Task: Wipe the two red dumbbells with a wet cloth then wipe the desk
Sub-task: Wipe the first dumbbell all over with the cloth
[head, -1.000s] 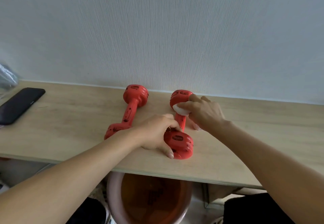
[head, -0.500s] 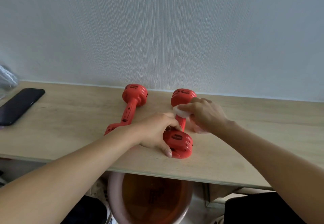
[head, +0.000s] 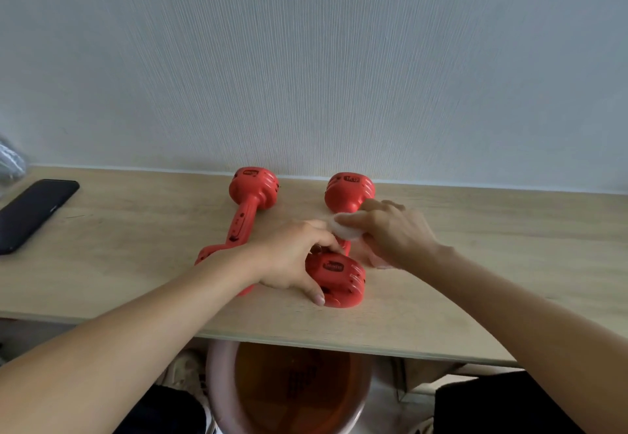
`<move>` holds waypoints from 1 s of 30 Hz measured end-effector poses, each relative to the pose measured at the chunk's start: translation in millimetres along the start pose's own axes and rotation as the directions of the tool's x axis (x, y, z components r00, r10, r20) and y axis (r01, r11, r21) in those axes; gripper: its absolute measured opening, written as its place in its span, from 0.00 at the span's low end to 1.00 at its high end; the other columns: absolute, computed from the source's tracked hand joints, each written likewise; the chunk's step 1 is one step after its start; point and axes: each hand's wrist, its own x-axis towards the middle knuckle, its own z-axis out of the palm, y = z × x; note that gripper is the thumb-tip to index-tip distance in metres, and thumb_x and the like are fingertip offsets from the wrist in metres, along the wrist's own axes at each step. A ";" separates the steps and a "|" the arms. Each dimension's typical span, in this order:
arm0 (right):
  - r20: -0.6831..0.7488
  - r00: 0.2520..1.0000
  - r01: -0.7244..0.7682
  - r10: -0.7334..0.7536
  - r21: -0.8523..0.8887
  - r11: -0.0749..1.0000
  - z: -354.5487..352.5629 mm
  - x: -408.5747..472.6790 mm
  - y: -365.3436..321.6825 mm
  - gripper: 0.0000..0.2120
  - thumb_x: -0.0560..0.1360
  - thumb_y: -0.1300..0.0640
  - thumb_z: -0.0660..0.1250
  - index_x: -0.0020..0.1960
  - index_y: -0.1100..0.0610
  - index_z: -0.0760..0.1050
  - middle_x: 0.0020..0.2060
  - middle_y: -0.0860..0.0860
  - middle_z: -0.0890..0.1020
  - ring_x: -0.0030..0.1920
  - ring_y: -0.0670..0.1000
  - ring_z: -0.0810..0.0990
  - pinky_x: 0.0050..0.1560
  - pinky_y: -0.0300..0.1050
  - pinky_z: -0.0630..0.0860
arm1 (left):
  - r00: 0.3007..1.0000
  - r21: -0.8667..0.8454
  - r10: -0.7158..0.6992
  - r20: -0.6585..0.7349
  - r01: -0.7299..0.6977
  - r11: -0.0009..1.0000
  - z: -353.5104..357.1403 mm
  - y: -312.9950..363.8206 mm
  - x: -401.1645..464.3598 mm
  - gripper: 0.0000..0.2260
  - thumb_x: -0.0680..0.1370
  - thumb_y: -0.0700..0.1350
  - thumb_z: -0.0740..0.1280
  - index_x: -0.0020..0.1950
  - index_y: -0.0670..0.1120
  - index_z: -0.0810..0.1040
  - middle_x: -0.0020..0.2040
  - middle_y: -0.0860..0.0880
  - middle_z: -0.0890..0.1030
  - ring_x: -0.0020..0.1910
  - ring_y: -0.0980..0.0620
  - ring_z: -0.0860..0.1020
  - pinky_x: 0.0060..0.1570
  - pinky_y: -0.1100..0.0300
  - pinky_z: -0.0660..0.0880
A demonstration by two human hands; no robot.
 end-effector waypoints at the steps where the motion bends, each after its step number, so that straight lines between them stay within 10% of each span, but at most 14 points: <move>1: -0.009 1.000 -0.028 0.028 -0.021 0.999 -0.3 8.3 2.2 0.24 0.78 0.56 0.61 0.68 0.34 0.64 0.56 0.49 0.74 0.57 0.55 0.73 0.40 0.45 0.64 | 1.000 -0.003 -0.002 -0.001 0.002 1.000 0.2 0.0 0.1 0.31 0.57 0.51 0.81 0.59 0.53 0.77 0.44 0.62 0.70 0.50 0.56 0.73 0.56 0.55 0.72; 21: 0.066 0.989 0.121 -0.130 0.124 0.985 -3.1 -2.3 6.4 0.22 0.76 0.56 0.61 0.67 0.38 0.67 0.53 0.50 0.72 0.46 0.57 0.77 0.42 0.54 0.76 | 0.964 -0.282 -0.150 -0.217 0.085 0.955 28.7 -14.5 -17.5 0.26 0.58 0.52 0.81 0.52 0.52 0.77 0.46 0.58 0.79 0.46 0.61 0.76 0.53 0.59 0.74; 30: 0.161 0.975 0.191 -0.153 -0.256 0.948 -22.2 18.2 -20.2 0.22 0.77 0.59 0.59 0.65 0.37 0.67 0.62 0.51 0.64 0.59 0.58 0.68 0.39 0.45 0.65 | 0.964 -0.277 -0.150 -0.221 0.085 0.957 24.5 -3.3 -16.9 0.25 0.58 0.48 0.81 0.51 0.53 0.76 0.39 0.64 0.74 0.40 0.63 0.74 0.41 0.74 0.69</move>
